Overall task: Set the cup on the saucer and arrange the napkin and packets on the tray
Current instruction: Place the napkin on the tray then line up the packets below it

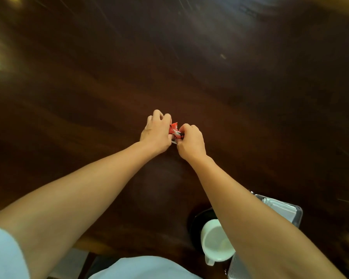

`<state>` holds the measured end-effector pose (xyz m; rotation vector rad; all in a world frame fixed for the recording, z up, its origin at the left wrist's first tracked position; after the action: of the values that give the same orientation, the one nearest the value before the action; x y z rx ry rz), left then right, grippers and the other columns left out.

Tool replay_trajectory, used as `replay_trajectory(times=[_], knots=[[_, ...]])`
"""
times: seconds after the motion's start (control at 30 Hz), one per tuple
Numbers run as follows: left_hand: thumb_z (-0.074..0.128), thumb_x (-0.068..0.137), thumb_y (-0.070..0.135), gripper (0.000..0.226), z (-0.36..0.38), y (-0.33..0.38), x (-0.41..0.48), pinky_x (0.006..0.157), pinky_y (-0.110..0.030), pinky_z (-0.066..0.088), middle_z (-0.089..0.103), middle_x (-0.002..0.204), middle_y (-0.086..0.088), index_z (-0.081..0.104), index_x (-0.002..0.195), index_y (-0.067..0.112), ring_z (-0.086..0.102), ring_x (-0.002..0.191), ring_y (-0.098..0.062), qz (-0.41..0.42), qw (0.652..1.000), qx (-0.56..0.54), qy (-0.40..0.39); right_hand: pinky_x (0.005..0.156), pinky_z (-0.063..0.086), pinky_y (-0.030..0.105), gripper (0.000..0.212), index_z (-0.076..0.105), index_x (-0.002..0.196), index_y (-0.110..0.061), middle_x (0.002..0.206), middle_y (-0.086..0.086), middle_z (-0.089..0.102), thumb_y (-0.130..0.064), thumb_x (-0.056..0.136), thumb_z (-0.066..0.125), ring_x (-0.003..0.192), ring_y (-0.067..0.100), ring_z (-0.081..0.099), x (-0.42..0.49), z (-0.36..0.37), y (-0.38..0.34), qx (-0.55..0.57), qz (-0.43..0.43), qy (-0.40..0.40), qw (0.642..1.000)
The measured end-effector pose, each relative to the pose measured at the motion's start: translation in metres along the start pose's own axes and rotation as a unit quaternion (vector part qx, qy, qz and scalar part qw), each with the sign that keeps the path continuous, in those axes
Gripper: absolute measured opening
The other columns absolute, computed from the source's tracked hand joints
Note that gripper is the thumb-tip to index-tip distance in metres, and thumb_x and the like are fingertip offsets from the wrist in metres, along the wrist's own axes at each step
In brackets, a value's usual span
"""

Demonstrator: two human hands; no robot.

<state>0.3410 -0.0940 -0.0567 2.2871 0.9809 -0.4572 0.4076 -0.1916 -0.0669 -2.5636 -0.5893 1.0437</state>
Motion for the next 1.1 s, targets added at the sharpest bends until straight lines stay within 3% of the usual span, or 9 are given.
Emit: replay_trajectory(times=[0.1,0.2,0.37,0.43,0.5,0.67,0.9,0.97,1.1], knots=[[0.068,0.090,0.013,0.023,0.005,0.001,-0.024,0.070,-0.034,0.047,0.064,0.104,-0.008,0.048,0.098,0.021,0.059,0.086,-0.020,-0.005,0.995,-0.077,-0.058,0.075,0.050,0.031,0.014,0.066,0.102,-0.018,0.105,0.004,0.062,-0.015,0.089,0.070,0.092,0.019,0.059,-0.017,-0.006,0.014,0.049,0.016,-0.053,0.997],[0.077,0.085,0.020,0.027,0.007,0.007,-0.053,0.073,-0.036,0.054,0.067,0.099,-0.002,0.057,0.102,0.020,0.064,0.088,-0.020,-0.056,0.977,-0.198,-0.047,0.077,0.057,0.033,0.007,0.067,0.094,-0.023,0.093,-0.002,0.066,-0.021,0.090,0.071,0.087,0.014,0.063,-0.048,-0.022,0.029,0.193,0.071,-0.068,0.976],[0.078,0.082,0.003,0.039,0.007,0.036,-0.113,0.075,-0.036,0.058,0.069,0.116,-0.009,0.061,0.116,0.016,0.066,0.109,-0.025,-0.149,0.828,-0.539,-0.045,0.081,0.062,0.039,0.006,0.067,0.096,-0.015,0.101,0.008,0.070,-0.009,0.093,0.067,0.094,0.021,0.070,-0.117,-0.060,0.059,0.481,0.144,-0.074,0.862],[0.076,0.084,0.001,0.044,0.010,0.051,-0.140,0.074,-0.034,0.056,0.068,0.119,-0.009,0.059,0.122,0.013,0.065,0.111,-0.024,-0.143,0.790,-0.595,-0.043,0.076,0.060,0.036,0.010,0.066,0.099,-0.010,0.099,0.010,0.070,-0.003,0.095,0.062,0.088,0.021,0.069,-0.146,-0.076,0.073,0.556,0.130,-0.067,0.818],[0.076,0.084,0.002,0.043,0.015,0.064,-0.166,0.075,-0.034,0.055,0.069,0.119,-0.009,0.060,0.122,0.012,0.066,0.112,-0.024,-0.125,0.776,-0.617,-0.046,0.073,0.057,0.035,0.011,0.067,0.101,-0.010,0.096,0.010,0.072,-0.004,0.096,0.059,0.086,0.021,0.068,-0.172,-0.089,0.085,0.579,0.108,-0.062,0.806],[0.077,0.084,0.003,0.036,0.028,0.091,-0.219,0.078,-0.036,0.057,0.071,0.111,-0.009,0.063,0.115,0.014,0.068,0.110,-0.026,-0.060,0.795,-0.599,-0.065,0.069,0.059,0.034,0.011,0.066,0.102,-0.010,0.099,0.012,0.072,-0.004,0.094,0.063,0.087,0.023,0.072,-0.227,-0.100,0.107,0.606,0.038,-0.077,0.791],[0.080,0.081,0.004,0.048,0.044,0.102,-0.271,0.072,-0.030,0.058,0.072,0.113,-0.010,0.056,0.121,0.014,0.071,0.103,-0.022,0.004,0.867,-0.495,-0.063,0.067,0.053,0.032,0.023,0.069,0.107,-0.015,0.093,0.010,0.072,0.001,0.098,0.054,0.084,0.022,0.070,-0.277,-0.113,0.145,0.619,0.020,0.019,0.785],[0.082,0.079,0.005,0.050,0.046,0.102,-0.279,0.073,-0.031,0.058,0.072,0.113,-0.010,0.056,0.121,0.014,0.071,0.103,-0.023,0.007,0.880,-0.472,-0.055,0.071,0.055,0.032,0.029,0.070,0.108,-0.020,0.094,0.006,0.071,0.001,0.099,0.052,0.084,0.018,0.070,-0.287,-0.120,0.155,0.584,0.005,0.034,0.811],[0.082,0.080,0.010,0.032,0.046,0.111,-0.293,0.074,-0.028,0.057,0.076,0.103,-0.006,0.070,0.109,0.014,0.071,0.095,-0.018,0.061,0.900,-0.425,-0.076,0.080,0.056,0.036,0.039,0.070,0.115,-0.030,0.112,0.001,0.068,0.001,0.099,0.052,0.095,0.014,0.068,-0.302,-0.129,0.169,0.406,-0.038,0.009,0.913]])
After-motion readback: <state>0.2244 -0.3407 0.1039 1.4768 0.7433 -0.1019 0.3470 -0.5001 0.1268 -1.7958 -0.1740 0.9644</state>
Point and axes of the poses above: each hand's wrist, its own x-axis towards the middle knuckle, its own z-axis out of the palm, y = z × x, the point moved 1 cm from there along x, towards the middle knuckle
